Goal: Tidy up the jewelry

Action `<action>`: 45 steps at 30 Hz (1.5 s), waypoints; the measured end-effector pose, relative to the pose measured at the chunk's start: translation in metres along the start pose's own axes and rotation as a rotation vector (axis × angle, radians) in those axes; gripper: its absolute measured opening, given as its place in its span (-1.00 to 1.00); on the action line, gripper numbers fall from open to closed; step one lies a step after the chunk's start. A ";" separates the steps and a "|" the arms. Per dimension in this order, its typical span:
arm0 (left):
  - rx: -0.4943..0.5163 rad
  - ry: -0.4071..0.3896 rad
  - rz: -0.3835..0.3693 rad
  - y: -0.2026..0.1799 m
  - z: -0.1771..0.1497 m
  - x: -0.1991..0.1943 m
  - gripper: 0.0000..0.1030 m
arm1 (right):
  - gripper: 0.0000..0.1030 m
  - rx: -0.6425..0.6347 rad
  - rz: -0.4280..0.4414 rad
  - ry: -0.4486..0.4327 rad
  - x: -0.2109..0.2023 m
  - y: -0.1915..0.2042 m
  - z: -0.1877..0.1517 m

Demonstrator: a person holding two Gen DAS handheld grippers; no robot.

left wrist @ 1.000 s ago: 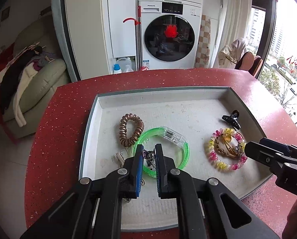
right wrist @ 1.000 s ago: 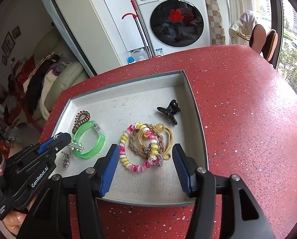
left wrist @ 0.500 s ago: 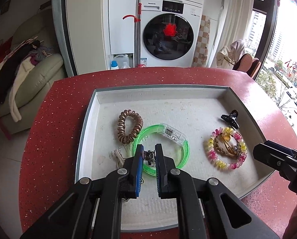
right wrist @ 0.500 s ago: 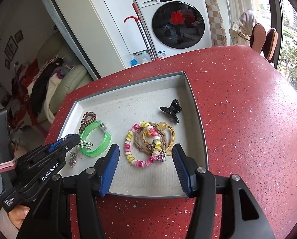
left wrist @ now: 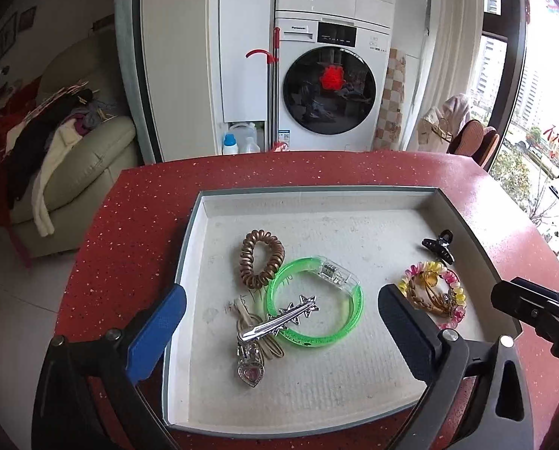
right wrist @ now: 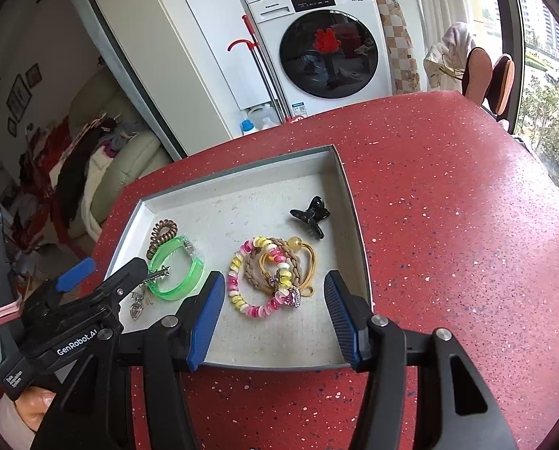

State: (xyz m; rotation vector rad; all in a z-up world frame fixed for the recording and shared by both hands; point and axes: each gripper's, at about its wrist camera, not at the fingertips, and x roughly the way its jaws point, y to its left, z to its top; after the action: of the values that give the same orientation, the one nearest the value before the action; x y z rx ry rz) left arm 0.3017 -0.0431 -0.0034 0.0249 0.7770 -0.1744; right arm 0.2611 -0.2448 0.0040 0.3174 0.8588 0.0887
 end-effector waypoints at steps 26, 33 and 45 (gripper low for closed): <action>0.025 0.010 0.107 0.004 -0.032 -0.046 1.00 | 0.78 -0.161 -0.108 -0.064 -0.027 0.035 -0.029; -0.010 0.012 0.120 0.009 -0.050 -0.063 1.00 | 0.99 -0.148 -0.139 -0.155 -0.043 0.034 -0.040; -0.053 -0.051 0.152 0.012 -0.065 -0.098 1.00 | 0.99 -0.173 -0.155 -0.154 -0.061 0.043 -0.064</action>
State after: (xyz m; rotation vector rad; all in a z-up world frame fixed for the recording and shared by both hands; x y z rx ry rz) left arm 0.1898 -0.0107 0.0181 0.0289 0.7255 -0.0101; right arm 0.1748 -0.2006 0.0229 0.0933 0.7148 -0.0060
